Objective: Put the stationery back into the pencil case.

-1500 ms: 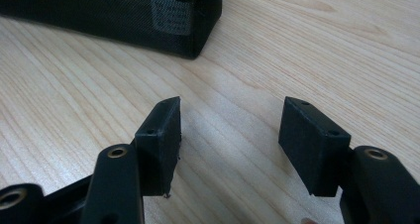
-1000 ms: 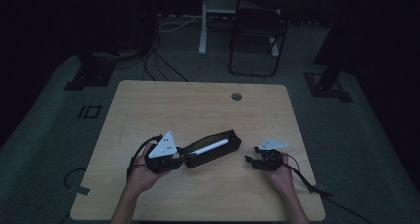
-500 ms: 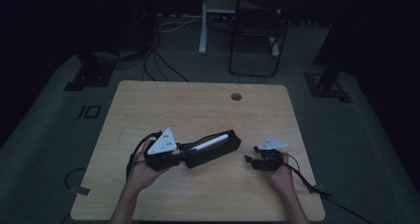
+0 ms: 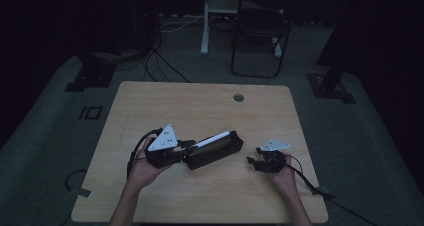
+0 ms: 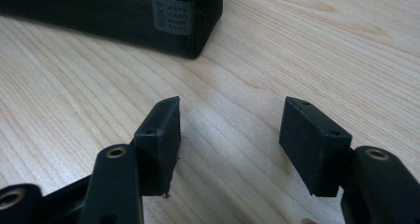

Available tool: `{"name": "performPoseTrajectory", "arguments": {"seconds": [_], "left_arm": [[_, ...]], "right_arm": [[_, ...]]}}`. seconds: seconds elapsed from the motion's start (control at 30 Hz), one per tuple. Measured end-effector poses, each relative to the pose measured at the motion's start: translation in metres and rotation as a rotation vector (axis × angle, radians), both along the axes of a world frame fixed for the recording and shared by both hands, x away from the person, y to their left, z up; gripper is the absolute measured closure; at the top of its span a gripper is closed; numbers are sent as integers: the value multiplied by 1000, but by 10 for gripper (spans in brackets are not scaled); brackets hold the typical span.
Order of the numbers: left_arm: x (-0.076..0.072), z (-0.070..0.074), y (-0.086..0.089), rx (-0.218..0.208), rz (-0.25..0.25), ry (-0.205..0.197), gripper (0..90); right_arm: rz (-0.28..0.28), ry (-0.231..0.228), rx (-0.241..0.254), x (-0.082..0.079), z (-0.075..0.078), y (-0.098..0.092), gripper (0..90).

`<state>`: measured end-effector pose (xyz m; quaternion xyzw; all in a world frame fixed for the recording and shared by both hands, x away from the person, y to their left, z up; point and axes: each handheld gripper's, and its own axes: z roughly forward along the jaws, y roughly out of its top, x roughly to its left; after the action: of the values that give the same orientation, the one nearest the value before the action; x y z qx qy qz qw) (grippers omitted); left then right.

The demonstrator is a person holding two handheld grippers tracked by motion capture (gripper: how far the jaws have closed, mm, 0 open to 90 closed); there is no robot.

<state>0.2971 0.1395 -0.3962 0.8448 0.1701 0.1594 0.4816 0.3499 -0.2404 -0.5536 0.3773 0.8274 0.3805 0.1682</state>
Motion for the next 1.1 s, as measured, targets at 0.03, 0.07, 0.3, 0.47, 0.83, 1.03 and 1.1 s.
{"name": "performPoseTrajectory", "arguments": {"seconds": [0.03, 0.07, 0.3, 0.47, 0.83, 1.03, 1.1], "left_arm": [[1, 0, 0, 2, 1, 0, 789], [1, 0, -1, 2, 2, -1, 789], [5, 0, -2, 0, 0, 2, 789], [7, 0, -3, -1, 0, 0, 789], [12, -1, -6, -3, 5, 1, 789], [14, -1, -7, -7, 6, 4, 789], [15, -1, -8, -8, 6, 4, 789]], "right_arm": [[0, 0, 0, 0, 0, 0, 413], [0, 0, 0, 0, 0, 0, 412], [0, 0, 0, 0, 0, 0, 413], [0, 0, 0, 0, 0, 0, 412], [1, 0, 0, 0, 0, 0, 410], [1, 0, -1, 0, 0, 0, 410], [1, 0, -1, 0, 0, 0, 410]]}}
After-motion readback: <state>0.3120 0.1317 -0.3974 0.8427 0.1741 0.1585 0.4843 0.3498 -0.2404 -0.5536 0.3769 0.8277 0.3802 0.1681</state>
